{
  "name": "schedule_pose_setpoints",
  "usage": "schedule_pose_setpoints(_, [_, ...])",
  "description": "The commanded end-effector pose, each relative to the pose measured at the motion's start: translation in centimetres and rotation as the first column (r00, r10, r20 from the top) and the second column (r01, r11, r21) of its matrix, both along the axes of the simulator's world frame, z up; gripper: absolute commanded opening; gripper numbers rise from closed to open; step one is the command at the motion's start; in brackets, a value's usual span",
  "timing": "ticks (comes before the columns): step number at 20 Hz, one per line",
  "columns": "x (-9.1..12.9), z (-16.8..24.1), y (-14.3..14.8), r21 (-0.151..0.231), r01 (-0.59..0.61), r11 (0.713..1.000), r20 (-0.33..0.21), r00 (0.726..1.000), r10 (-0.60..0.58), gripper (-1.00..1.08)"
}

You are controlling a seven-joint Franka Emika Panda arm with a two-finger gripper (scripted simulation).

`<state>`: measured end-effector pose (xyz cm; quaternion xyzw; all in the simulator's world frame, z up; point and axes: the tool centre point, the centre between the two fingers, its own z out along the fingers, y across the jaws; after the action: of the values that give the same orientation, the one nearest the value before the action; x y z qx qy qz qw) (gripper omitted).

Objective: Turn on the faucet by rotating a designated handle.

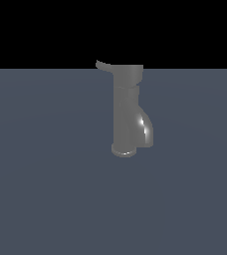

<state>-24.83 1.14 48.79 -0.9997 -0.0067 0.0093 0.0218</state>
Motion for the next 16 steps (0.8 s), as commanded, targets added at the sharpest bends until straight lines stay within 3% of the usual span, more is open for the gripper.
schedule_pose_setpoints(1, [0.0,0.0,0.0,0.000,0.000,1.000,0.000,1.000,0.000,-1.00])
schedule_pose_setpoints(16, [1.9,-1.6,2.0,-0.003,0.130,0.992,-0.002,0.992,-0.130,-1.00])
